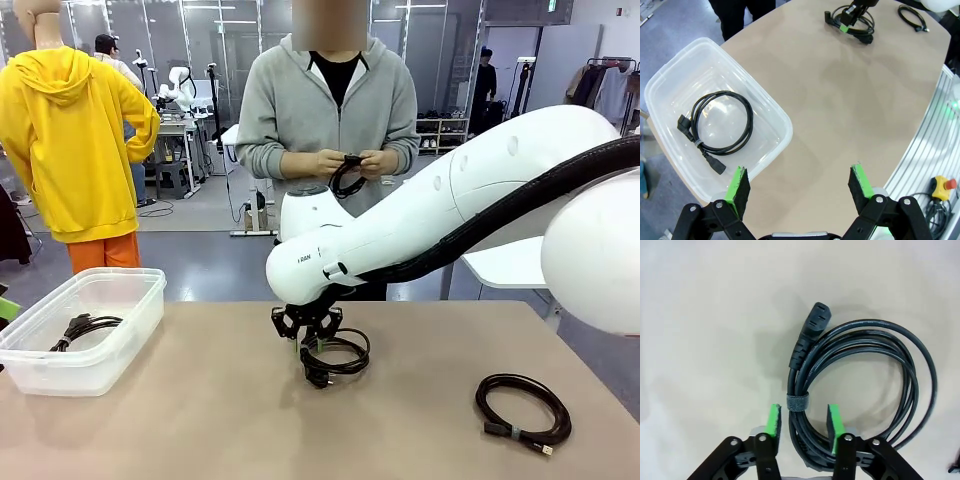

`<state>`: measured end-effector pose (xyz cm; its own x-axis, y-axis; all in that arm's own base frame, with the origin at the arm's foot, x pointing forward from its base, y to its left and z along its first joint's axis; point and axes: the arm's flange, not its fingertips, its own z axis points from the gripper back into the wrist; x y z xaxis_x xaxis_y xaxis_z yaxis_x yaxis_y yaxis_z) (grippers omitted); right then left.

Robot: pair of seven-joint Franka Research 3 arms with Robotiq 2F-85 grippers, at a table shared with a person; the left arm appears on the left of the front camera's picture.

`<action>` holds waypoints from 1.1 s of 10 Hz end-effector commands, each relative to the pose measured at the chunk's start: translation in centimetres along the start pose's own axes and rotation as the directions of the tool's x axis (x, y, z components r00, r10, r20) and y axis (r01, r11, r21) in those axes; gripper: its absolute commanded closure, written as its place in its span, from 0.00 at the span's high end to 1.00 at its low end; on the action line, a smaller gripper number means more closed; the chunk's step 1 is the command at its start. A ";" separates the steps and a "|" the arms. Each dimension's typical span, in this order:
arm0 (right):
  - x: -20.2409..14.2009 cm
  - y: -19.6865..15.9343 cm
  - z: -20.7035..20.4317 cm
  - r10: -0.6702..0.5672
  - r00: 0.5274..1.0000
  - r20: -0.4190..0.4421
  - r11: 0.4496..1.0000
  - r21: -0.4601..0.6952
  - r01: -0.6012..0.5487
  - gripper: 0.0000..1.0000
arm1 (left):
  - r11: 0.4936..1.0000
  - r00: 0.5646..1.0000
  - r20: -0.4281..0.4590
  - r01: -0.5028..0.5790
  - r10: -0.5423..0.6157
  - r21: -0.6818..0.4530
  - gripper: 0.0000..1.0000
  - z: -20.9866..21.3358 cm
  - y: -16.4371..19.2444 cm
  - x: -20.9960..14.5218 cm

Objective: Organize and store the cables.
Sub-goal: Place the Power Cable into the Organizing box.

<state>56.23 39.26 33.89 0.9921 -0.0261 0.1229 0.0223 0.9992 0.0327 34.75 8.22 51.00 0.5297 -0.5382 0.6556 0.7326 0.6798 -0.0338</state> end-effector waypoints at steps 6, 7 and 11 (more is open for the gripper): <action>-3.4 -9.1 10.1 0.147 0.985 0.093 0.984 0.085 -0.154 1.00 | 1.000 1.000 -0.014 -0.007 0.008 0.016 1.00 0.0 0.1 0.3; -4.2 -13.3 12.9 0.242 0.963 0.116 0.959 0.122 -0.256 1.00 | 1.000 1.000 -0.014 -0.007 0.008 0.016 1.00 0.0 0.1 0.3; -6.6 -29.3 18.5 0.363 0.886 0.287 0.883 0.197 -0.426 1.00 | 1.000 1.000 -0.014 -0.007 0.008 0.016 1.00 0.0 0.1 0.3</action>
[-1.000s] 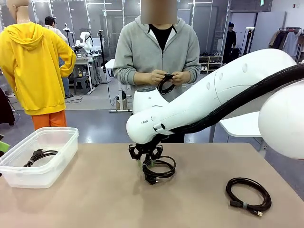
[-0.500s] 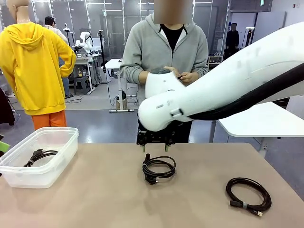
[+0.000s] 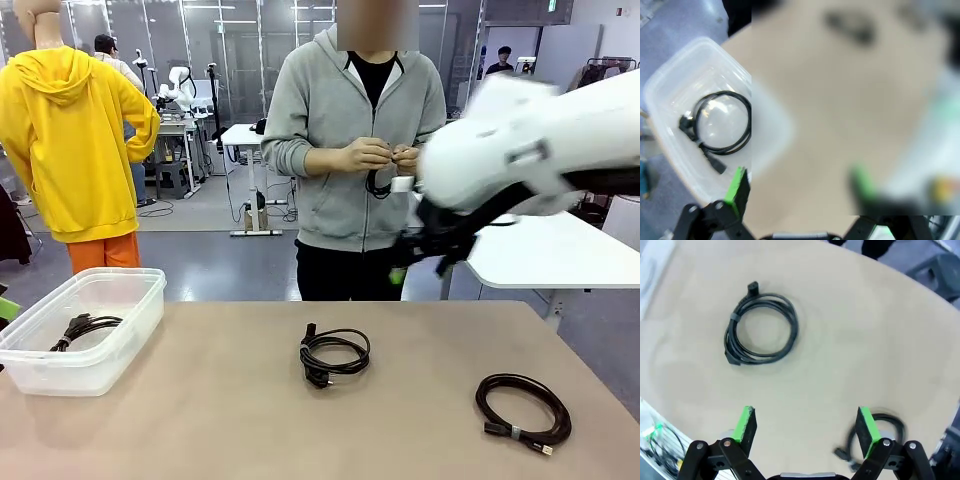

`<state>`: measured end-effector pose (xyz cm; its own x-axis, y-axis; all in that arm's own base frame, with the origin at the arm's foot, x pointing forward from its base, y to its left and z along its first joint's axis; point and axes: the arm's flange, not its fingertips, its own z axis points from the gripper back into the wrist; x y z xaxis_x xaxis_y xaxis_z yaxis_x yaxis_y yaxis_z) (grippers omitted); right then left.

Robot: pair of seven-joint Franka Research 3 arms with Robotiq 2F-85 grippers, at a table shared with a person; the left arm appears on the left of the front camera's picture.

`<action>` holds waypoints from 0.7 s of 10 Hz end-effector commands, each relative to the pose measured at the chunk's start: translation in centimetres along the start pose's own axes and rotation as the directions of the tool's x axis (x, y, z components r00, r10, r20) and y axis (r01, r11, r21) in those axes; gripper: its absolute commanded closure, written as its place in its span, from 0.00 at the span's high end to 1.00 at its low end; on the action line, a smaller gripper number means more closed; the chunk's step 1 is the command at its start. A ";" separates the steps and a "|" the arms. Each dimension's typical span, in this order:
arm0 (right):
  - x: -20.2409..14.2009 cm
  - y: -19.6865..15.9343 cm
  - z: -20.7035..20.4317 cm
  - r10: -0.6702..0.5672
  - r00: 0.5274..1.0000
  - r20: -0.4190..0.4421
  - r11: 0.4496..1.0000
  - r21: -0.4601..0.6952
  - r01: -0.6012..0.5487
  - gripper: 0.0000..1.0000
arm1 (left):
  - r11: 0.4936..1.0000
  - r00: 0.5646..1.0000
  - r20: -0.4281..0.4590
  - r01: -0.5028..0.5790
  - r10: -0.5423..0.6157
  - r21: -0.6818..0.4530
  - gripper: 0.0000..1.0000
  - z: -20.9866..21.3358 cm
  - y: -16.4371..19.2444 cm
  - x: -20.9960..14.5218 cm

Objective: Organize and store the cables.
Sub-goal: Place the Power Cable into the Organizing box.

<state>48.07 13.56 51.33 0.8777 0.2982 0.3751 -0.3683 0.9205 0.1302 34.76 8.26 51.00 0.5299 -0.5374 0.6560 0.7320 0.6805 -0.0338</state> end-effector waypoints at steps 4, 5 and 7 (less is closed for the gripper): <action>-12.2 -15.6 6.3 0.270 0.950 0.157 0.958 0.054 -0.281 1.00 | 1.000 1.000 -0.014 -0.007 0.007 0.016 1.00 0.0 0.0 0.3; -14.5 -17.7 6.7 0.345 0.927 0.146 0.937 -0.002 -0.348 1.00 | 1.000 1.000 -0.014 -0.007 0.007 0.016 1.00 0.0 0.0 0.3; -18.3 -22.5 8.3 0.351 0.901 0.255 0.908 0.144 -0.394 1.00 | 1.000 1.000 -0.014 -0.007 0.007 0.016 1.00 0.0 0.0 0.3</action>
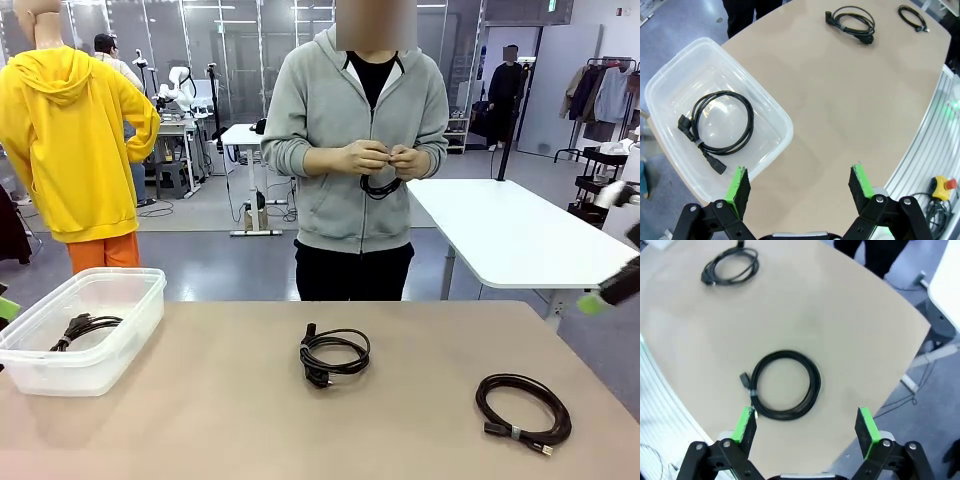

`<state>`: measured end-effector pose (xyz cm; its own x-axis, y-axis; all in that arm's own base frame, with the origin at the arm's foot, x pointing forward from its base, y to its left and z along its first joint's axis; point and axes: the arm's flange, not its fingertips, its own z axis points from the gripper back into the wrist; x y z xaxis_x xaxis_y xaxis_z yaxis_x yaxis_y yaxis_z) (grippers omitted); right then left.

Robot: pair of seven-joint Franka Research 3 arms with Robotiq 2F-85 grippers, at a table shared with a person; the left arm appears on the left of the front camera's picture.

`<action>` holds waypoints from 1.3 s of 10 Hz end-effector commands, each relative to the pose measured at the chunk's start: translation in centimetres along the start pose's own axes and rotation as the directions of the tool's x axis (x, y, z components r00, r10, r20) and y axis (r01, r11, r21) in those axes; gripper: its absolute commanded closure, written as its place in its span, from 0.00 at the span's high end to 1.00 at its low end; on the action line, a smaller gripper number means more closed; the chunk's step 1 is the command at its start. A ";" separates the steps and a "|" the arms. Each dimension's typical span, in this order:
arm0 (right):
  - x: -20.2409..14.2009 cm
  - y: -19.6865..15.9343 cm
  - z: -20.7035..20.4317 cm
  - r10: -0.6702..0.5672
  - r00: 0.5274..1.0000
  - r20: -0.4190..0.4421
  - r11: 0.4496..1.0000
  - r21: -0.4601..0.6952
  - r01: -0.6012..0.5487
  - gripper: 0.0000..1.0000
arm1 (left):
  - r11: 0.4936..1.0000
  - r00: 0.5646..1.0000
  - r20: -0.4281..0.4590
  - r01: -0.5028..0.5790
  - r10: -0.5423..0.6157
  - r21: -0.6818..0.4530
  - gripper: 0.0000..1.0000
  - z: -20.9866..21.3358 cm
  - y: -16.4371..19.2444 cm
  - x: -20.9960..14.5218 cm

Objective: Organize and store the cables.
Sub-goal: Place the Power Cable into the Organizing box.

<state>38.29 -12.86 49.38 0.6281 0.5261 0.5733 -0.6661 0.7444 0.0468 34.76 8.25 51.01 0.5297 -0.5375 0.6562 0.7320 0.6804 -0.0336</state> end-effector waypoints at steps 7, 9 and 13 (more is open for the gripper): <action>-7.9 -3.3 1.8 0.166 0.980 0.105 0.959 0.212 -0.185 1.00 | 1.000 1.000 0.000 0.000 0.000 0.000 1.00 0.0 0.0 0.0; -7.9 -3.3 1.8 0.166 0.980 0.105 0.959 0.212 -0.185 1.00 | 1.000 0.999 0.045 -0.016 0.016 -0.009 1.00 -2.3 -1.4 2.5; -7.9 -3.3 1.8 0.166 0.980 0.105 0.959 0.212 -0.185 1.00 | 0.989 0.992 -0.089 0.082 -0.093 -0.126 1.00 -8.5 -8.6 9.0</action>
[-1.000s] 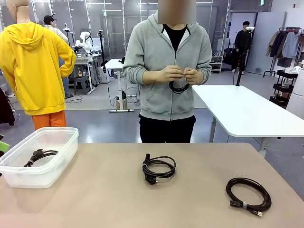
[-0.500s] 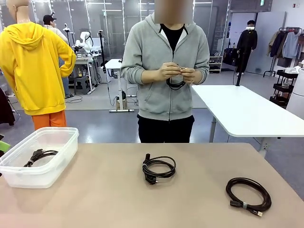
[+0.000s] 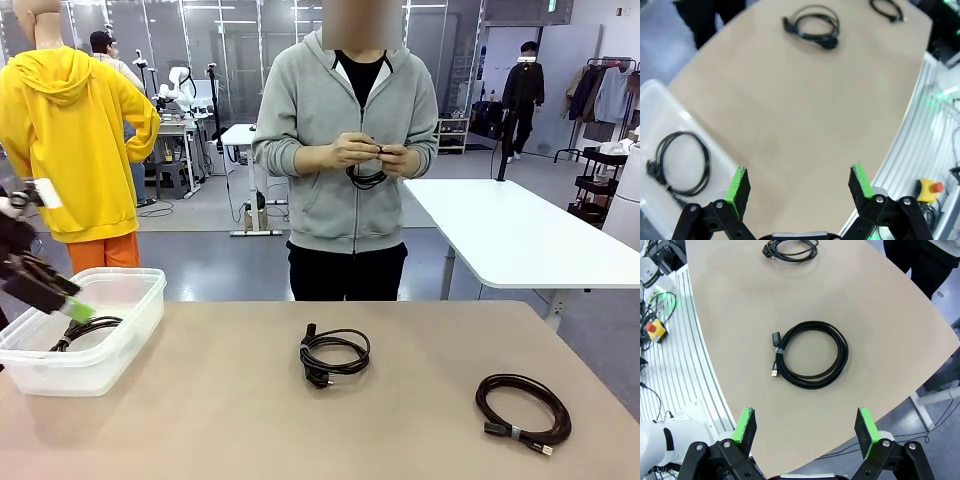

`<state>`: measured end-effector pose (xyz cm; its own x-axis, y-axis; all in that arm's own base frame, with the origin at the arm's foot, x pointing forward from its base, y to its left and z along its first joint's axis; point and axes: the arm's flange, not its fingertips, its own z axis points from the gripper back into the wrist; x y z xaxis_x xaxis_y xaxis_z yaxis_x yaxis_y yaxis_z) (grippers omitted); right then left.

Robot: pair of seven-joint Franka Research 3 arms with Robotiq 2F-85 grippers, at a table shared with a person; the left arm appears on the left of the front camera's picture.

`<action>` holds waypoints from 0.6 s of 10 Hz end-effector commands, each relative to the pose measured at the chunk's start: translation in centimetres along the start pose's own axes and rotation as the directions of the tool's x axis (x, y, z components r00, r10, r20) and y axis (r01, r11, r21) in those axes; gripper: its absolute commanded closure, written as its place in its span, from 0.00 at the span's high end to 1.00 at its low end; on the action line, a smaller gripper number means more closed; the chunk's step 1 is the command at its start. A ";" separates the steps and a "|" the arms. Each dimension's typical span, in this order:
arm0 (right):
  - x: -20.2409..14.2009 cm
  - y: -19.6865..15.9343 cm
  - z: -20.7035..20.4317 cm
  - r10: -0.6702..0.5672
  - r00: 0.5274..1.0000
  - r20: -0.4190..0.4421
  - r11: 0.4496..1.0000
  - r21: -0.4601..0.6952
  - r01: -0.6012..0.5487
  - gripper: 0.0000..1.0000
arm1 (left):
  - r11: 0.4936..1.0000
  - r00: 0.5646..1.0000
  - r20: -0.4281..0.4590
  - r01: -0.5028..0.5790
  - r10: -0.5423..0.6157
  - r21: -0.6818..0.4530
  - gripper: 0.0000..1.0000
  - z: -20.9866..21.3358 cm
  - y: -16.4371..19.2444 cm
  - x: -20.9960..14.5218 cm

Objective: Organize and store the cables.
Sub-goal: Place the Power Cable into the Organizing box.

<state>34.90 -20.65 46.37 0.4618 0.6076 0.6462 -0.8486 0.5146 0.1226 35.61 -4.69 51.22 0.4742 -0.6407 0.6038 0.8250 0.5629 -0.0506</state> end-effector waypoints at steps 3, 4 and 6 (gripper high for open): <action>0.1 0.3 -0.4 -0.006 1.000 0.014 1.000 -0.019 0.006 1.00 | 0.999 0.993 -0.117 0.030 -0.033 -0.021 1.00 -8.9 -3.4 9.5; 0.1 0.3 -0.4 -0.006 1.000 0.014 1.000 -0.019 0.006 1.00 | 0.998 0.987 -0.149 0.052 -0.055 -0.023 1.00 -11.7 -4.1 11.4; 0.1 0.3 -0.4 -0.006 1.000 0.014 1.000 -0.019 0.006 1.00 | 0.996 0.969 -0.232 0.085 -0.088 -0.025 1.00 -17.3 -5.5 14.4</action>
<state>34.86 -20.53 46.36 0.4630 0.6056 0.6472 -0.8475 0.5162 0.1232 40.99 -24.70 46.59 0.4452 -0.7720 0.4538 0.8788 0.4738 -0.0561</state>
